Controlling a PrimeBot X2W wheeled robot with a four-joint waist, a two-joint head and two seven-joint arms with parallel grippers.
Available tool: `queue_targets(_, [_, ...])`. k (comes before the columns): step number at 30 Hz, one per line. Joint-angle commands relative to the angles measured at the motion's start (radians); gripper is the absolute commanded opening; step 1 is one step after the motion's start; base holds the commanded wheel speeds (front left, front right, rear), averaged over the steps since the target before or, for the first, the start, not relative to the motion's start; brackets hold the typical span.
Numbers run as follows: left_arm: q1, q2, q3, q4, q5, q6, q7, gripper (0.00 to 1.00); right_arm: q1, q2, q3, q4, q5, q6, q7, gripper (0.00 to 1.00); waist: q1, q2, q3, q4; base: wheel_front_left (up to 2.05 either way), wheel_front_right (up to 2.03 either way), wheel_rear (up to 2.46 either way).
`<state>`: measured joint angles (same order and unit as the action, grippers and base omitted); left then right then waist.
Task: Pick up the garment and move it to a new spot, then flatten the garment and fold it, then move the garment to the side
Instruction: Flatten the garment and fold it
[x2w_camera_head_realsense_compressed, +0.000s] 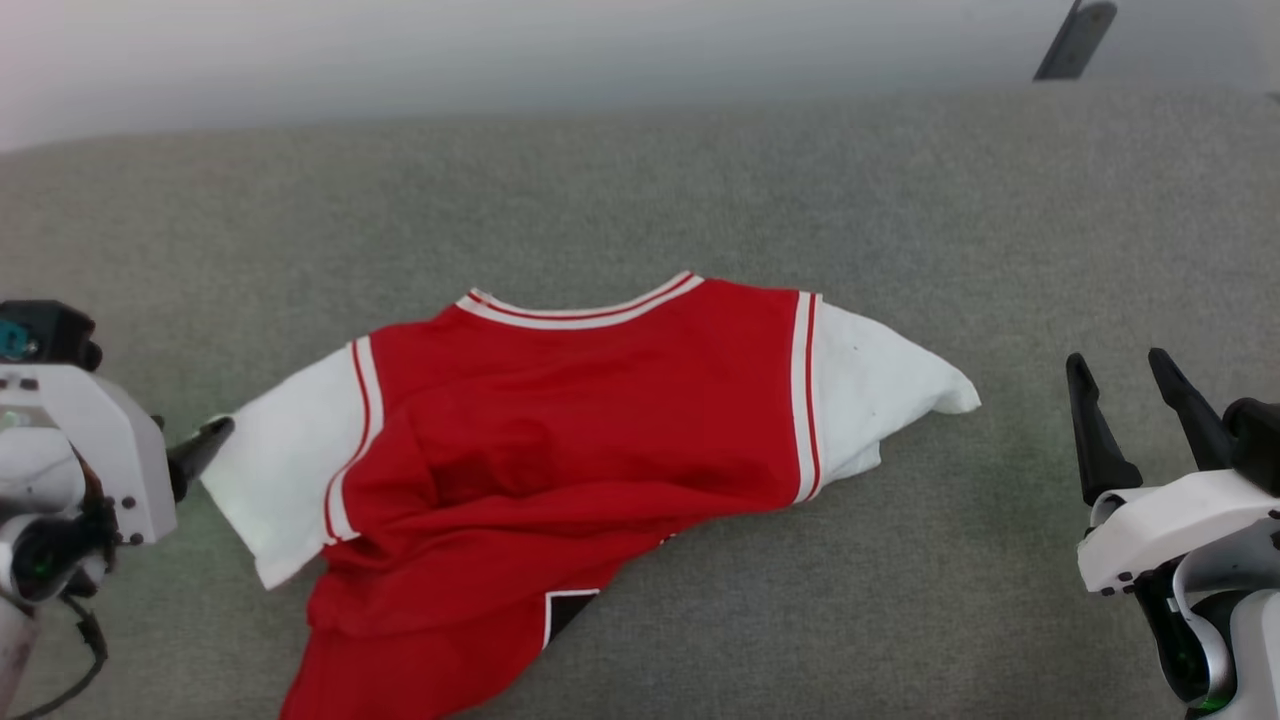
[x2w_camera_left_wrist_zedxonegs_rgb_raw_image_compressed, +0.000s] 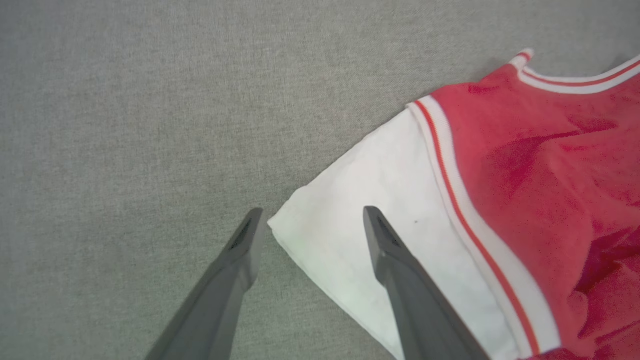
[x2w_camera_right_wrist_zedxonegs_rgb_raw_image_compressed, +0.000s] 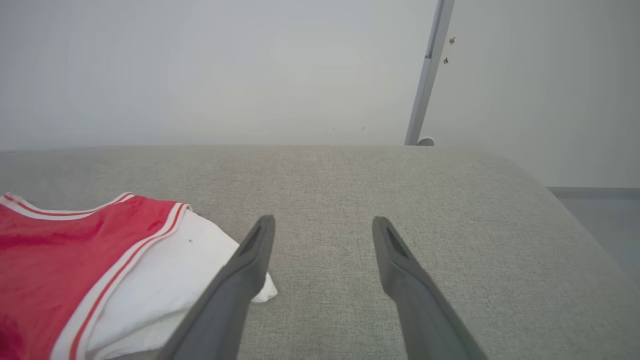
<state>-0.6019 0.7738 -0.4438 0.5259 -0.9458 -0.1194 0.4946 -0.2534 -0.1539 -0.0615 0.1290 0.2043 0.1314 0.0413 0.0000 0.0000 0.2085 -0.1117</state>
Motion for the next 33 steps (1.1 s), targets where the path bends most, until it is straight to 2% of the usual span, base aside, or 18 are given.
queue_targets(1, [-0.024, -0.003, -0.004, 0.020, -0.011, -0.004, 0.018, 1.00, 0.014, 0.005, -0.006, -0.013, -0.010, -0.001, 0.004, 1.00, 0.0000, 0.0000, 0.033, -0.012, 0.00, 0.00, 0.00])
queue_targets(7, [-0.068, -0.011, -0.055, 0.092, -0.003, -0.010, 0.083, 1.00, 0.010, 0.014, -0.011, -0.035, -0.017, -0.001, 0.021, 1.00, 0.0000, 0.0000, 0.059, -0.008, 0.00, 0.00, 0.00])
queue_targets(14, [-0.107, -0.019, -0.107, 0.168, 0.019, -0.011, 0.067, 1.00, -0.015, 0.016, -0.006, -0.040, -0.016, -0.001, 0.042, 1.00, 0.0000, 0.0000, 0.077, -0.003, 0.00, 0.00, 0.00])
queue_targets(17, [-0.115, -0.038, -0.123, 0.199, -0.008, -0.010, 0.077, 1.00, -0.022, 0.017, -0.004, -0.041, -0.014, -0.001, 0.056, 1.00, 0.0000, 0.0000, 0.082, -0.001, 0.00, 0.00, 0.00])
queue_targets(18, [-0.115, -0.044, -0.132, 0.203, -0.017, -0.010, 0.086, 0.94, -0.023, 0.019, -0.003, -0.039, -0.007, -0.001, 0.066, 1.00, 0.0000, 0.0000, 0.084, 0.000, 0.00, 0.00, 0.00])
queue_targets(20, [-0.120, -0.051, -0.144, 0.207, -0.037, -0.010, 0.094, 0.00, -0.024, 0.020, 0.002, -0.037, 0.004, -0.001, 0.099, 1.00, 0.0000, 0.0000, 0.087, 0.003, 0.00, 0.00, 0.00])
queue_targets(33, [-0.183, -0.059, -0.233, 0.164, -0.095, -0.010, 0.049, 0.00, -0.159, -0.018, 0.077, 0.047, 0.102, -0.001, 0.439, 1.00, 0.0000, 0.0000, 0.118, 0.056, 0.00, 0.00, 0.00])
